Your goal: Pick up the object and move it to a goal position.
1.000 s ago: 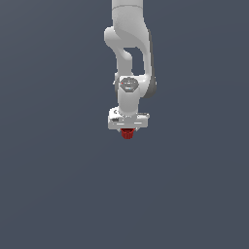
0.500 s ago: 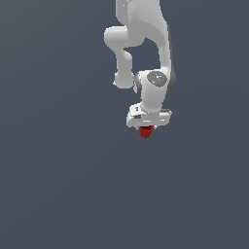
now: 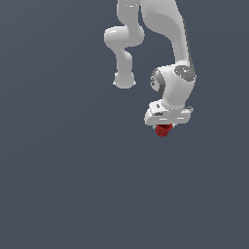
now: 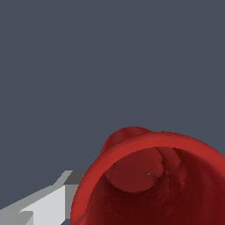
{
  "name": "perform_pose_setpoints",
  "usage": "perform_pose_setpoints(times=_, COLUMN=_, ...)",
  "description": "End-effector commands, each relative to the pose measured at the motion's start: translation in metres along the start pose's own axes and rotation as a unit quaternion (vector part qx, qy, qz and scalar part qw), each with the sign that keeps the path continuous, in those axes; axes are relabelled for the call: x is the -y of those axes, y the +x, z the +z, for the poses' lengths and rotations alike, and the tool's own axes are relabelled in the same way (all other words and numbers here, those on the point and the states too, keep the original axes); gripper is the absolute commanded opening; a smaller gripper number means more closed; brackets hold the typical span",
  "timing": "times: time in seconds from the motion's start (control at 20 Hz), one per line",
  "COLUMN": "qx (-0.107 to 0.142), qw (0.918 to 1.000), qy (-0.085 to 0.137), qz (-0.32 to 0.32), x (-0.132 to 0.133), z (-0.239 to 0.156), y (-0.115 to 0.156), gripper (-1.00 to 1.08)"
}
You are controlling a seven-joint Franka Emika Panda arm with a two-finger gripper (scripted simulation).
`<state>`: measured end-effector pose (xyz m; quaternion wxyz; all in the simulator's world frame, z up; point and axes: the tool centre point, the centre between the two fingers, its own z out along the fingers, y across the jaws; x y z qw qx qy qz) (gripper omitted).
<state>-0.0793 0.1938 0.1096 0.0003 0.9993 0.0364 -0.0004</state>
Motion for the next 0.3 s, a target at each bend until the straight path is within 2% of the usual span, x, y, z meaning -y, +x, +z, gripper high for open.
perform_pose_setpoints(times=0.0, qx=-0.001, qw=1.0, qy=0.0, qz=0.001, x=0.0106, z=-0.004, y=0.0031, gripper=-1.0)
perform_pose_setpoints(times=0.25, qx=0.0, qw=1.0, qy=0.0, qz=0.001, x=0.0162, z=-0.0056, y=0.0056, gripper=-1.0)
